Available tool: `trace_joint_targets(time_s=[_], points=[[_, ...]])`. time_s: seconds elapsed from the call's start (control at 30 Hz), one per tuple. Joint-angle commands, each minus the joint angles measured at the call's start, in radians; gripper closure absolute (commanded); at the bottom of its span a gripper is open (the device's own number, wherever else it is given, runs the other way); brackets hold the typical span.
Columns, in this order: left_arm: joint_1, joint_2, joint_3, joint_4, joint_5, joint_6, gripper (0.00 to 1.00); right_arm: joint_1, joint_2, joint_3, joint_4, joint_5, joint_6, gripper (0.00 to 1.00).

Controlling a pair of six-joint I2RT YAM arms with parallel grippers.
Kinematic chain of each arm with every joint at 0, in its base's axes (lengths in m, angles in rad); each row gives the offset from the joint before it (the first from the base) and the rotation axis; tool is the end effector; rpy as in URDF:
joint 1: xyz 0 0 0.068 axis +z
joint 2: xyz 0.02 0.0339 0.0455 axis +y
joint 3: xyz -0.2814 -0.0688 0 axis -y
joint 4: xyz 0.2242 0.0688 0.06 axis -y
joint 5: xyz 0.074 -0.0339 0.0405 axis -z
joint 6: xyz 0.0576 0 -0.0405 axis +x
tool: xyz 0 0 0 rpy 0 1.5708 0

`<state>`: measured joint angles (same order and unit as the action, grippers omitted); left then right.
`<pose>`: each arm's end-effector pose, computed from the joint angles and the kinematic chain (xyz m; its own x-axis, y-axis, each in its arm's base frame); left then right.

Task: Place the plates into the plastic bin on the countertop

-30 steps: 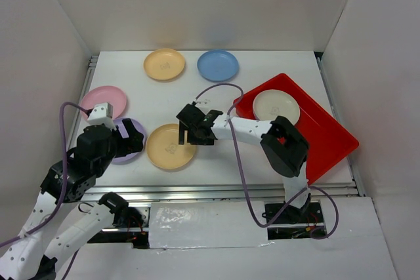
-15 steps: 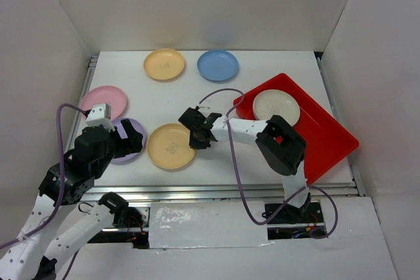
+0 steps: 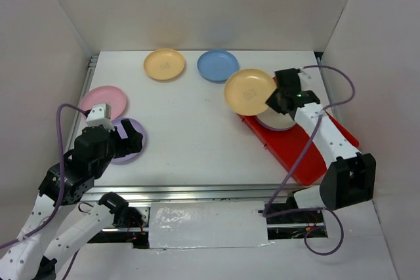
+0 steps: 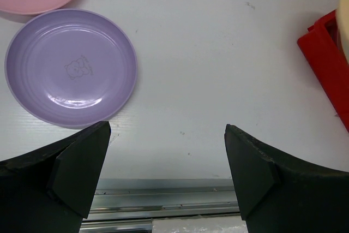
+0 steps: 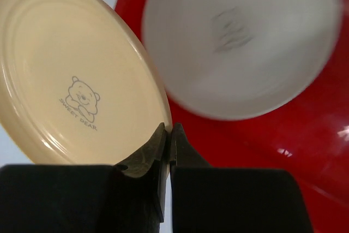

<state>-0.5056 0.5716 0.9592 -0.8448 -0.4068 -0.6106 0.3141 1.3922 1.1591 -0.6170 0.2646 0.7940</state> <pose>0.0829 -0.0198 0.3500 -0.3934 -0.3841 -0.8353 -0.1115 0.9218 -0.3714 0.2781 0.0745 0.2996 -0.5965 0.5300 -0.6027 0.4156 0.8464 0.3329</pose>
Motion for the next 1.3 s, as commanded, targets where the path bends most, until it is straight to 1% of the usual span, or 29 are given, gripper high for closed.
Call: trace_joint_targets(time_s=[0.0,0.03,0.07,0.1,0.17,0.2,0.27,0.33,0.47,0.57,0.6,0.63,0.67,0.7,0.73,0.8,0.83,0.87,0.9,0.93,0.97,1.0,1.07,1.1,1.13,1.17,1.2,1.23,1.27], points=[[-0.004,-0.007,-0.002,0.03,-0.001,-0.009,0.01,-0.169,0.011,0.007,-0.044,-0.024,-0.076,1.0],[-0.004,-0.009,-0.002,0.03,-0.001,-0.009,0.01,-0.216,0.03,0.002,-0.035,-0.033,-0.078,1.0],[-0.004,-0.009,-0.002,0.029,-0.001,-0.011,0.01,-0.298,0.043,-0.002,-0.029,-0.05,-0.075,1.0],[-0.004,-0.007,0.0,0.029,-0.001,-0.011,0.01,-0.346,0.051,-0.019,-0.012,-0.076,-0.07,1.0],[-0.004,-0.006,-0.002,0.032,0.0,-0.008,0.01,-0.409,0.065,-0.064,0.041,-0.117,-0.072,1.0],[-0.004,-0.004,-0.002,0.033,0.002,-0.006,0.01,-0.47,0.062,-0.084,0.065,-0.173,-0.078,1.0],[-0.004,0.004,-0.004,0.039,0.019,0.003,0.01,-0.539,0.054,-0.131,0.12,-0.237,-0.087,1.0],[-0.004,0.01,-0.002,0.042,0.029,0.008,0.01,-0.553,0.048,-0.145,0.14,-0.29,-0.096,1.0],[-0.004,0.024,-0.002,0.039,0.028,0.008,0.01,-0.547,0.041,-0.127,0.142,-0.306,-0.121,0.99],[-0.004,0.011,-0.002,0.042,0.028,0.006,0.01,-0.549,0.03,-0.113,0.134,-0.314,-0.121,0.95],[-0.004,0.01,-0.005,0.043,0.028,0.006,0.01,-0.55,0.028,-0.107,0.131,-0.32,-0.124,0.76],[-0.004,0.01,-0.005,0.043,0.028,0.006,0.01,-0.549,0.03,-0.101,0.122,-0.321,-0.127,0.52],[-0.004,0.01,-0.005,0.041,0.028,0.006,0.01,-0.544,0.03,-0.092,0.103,-0.32,-0.127,0.34],[-0.004,0.011,-0.002,0.042,0.028,0.006,0.01,-0.541,0.024,-0.091,0.093,-0.318,-0.128,0.22],[-0.004,0.013,-0.004,0.039,0.028,0.008,0.01,-0.537,0.01,-0.09,0.085,-0.312,-0.127,0.18],[-0.004,0.014,-0.002,0.039,0.028,0.008,0.01,-0.512,-0.037,-0.104,0.069,-0.276,-0.121,0.17],[-0.004,0.016,-0.004,0.041,0.026,0.006,0.01,-0.501,-0.094,-0.105,0.06,-0.268,-0.115,0.16],[-0.004,0.014,-0.004,0.041,0.026,0.005,0.01,-0.477,-0.131,-0.108,0.05,-0.23,-0.101,0.15],[-0.004,0.013,-0.004,0.041,0.025,0.006,0.01,-0.389,-0.165,-0.111,0.048,-0.191,-0.095,0.12],[-0.004,0.011,-0.002,0.039,0.02,0.005,0.01,-0.321,-0.223,-0.113,0.057,-0.179,-0.09,0.0],[-0.004,0.011,-0.002,0.036,0.014,-0.001,0.01,-0.232,-0.24,-0.124,0.094,-0.179,-0.072,0.0],[-0.004,0.008,-0.002,0.035,0.008,-0.006,0.01,-0.054,-0.239,-0.127,0.115,-0.185,-0.065,0.0],[-0.004,0.01,0.004,0.015,-0.027,-0.03,0.01,0.119,-0.187,-0.107,0.144,-0.173,-0.026,0.0],[-0.002,0.01,0.007,0.001,-0.049,-0.043,0.01,0.276,-0.112,-0.098,0.163,-0.16,-0.012,0.0],[-0.002,0.01,0.013,-0.014,-0.075,-0.058,0.01,0.345,-0.072,-0.085,0.18,-0.142,0.005,0.0],[-0.002,0.011,0.024,-0.031,-0.128,-0.098,0.01,0.4,-0.02,-0.056,0.245,-0.156,0.023,0.0],[-0.002,0.01,0.029,-0.063,-0.151,-0.116,0.01,0.449,0.085,-0.039,0.282,-0.183,0.027,0.0],[-0.002,0.005,0.033,-0.075,-0.17,-0.13,0.01,0.532,0.143,-0.01,0.31,-0.214,0.027,0.0],[-0.004,-0.005,0.035,-0.08,-0.194,-0.146,0.01,0.569,0.204,0.082,0.322,-0.228,0.027,0.0]])
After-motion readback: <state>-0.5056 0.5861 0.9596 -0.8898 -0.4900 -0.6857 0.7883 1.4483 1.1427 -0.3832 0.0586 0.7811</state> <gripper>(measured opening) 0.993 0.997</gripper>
